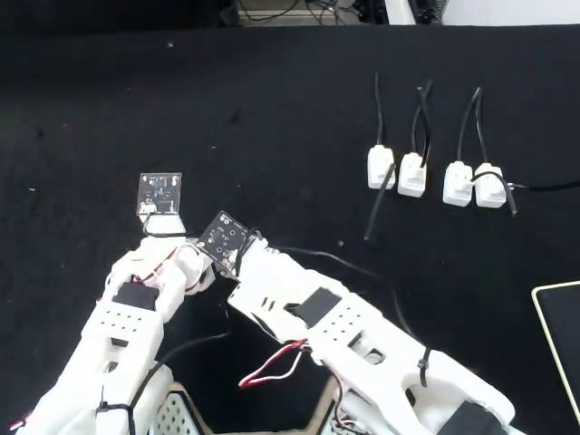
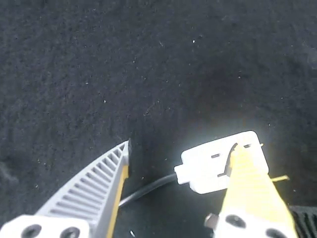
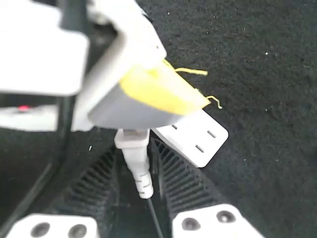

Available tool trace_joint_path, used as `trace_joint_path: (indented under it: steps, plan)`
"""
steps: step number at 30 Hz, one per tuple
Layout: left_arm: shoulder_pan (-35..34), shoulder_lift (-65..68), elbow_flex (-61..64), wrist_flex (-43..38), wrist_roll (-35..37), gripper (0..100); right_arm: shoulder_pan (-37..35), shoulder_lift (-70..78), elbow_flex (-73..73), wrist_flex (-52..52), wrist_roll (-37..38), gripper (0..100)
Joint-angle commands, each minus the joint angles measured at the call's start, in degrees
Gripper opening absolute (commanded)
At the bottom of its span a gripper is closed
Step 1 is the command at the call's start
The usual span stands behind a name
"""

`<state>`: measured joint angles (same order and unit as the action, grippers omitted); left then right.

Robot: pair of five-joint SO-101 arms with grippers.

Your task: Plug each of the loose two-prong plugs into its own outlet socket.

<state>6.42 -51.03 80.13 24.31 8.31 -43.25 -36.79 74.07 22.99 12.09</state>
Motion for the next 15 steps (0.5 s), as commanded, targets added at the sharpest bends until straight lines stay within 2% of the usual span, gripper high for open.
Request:
trace_joint_path:
  steps: [1, 5, 15]
  plan:
    - [0.84, -0.79, -0.31, -0.79, -0.7, 32, 0.88, -1.45, -0.57, -0.97, -0.53, 1.1]
    - [0.84, -0.79, -0.31, -0.79, -0.7, 32, 4.13, -8.4, 1.19, 0.26, -0.62, 1.1]
    - [0.84, -0.79, -0.31, -0.88, -0.7, 32, 3.34, -22.37, 7.08, 0.62, -4.04, 1.1]
